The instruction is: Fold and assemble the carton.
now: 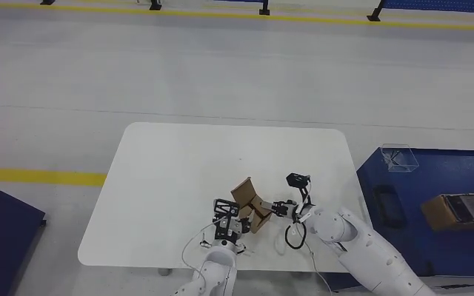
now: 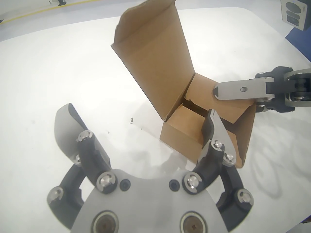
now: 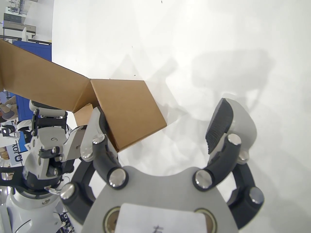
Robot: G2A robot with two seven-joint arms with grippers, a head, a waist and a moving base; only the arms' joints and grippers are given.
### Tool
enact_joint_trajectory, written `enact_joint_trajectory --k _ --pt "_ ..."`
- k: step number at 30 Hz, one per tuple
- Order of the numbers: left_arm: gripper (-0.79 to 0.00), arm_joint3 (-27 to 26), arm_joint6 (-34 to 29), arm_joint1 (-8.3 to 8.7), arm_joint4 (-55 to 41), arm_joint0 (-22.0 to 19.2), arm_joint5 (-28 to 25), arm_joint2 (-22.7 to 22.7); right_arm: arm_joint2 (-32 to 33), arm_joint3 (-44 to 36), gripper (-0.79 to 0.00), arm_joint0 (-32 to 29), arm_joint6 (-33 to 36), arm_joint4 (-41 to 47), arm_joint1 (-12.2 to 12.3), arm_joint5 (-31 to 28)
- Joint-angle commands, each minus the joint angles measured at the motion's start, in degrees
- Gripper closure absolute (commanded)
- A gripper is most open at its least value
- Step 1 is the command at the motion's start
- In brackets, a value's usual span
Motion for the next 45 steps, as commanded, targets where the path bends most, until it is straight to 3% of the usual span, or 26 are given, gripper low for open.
enact_joint_trajectory --k 1,6,18,21,25,30,35,41,45 --pt "-0.785 0.4 -0.5 -0.18 -0.5 -0.1 0.2 -0.4 0.2 0.0 -0.785 0.0 0.2 -0.2 -0.2 -0.1" --pt "-0.785 0.6 -1.5 -0.69 -2.8 0.0 -0.7 -1.0 1.2 -0.3 -0.785 -0.2 0.7 -0.8 -0.4 -0.3" --pt "-0.785 -4.8 7.1 0.33 -8.2 3.8 -14.6 -6.8 7.1 -0.8 -0.785 -1.4 0.4 1.7 -0.2 -2.5" --pt "-0.785 -5.7 8.0 0.84 -12.0 4.0 -21.4 -9.6 10.0 -1.5 -0.785 -2.3 2.3 3.7 0.3 -3.7" --pt "-0.785 -4.5 6.9 1.69 -19.3 2.3 -34.7 -14.1 13.8 -2.3 -0.785 -4.2 6.8 3.9 1.3 -5.2" --pt "-0.785 -2.2 2.2 2.69 -26.9 -0.7 -47.5 -19.0 16.7 -3.2 -0.785 -7.1 10.2 -0.6 2.5 -7.1" --pt "-0.785 0.4 -6.3 3.40 -35.3 -4.0 -59.1 -20.8 16.8 -4.2 -0.785 -8.8 13.1 -3.6 2.8 -6.8" --pt "-0.785 4.3 -15.4 3.76 -43.4 -8.4 -65.2 -20.5 15.5 -5.1 -0.785 -9.0 14.7 -4.9 2.4 -5.4" --pt "-0.785 7.5 -19.2 3.72 -47.0 -11.3 -65.3 -19.6 14.5 -5.0 -0.785 -8.7 14.3 -6.3 2.0 -4.8"
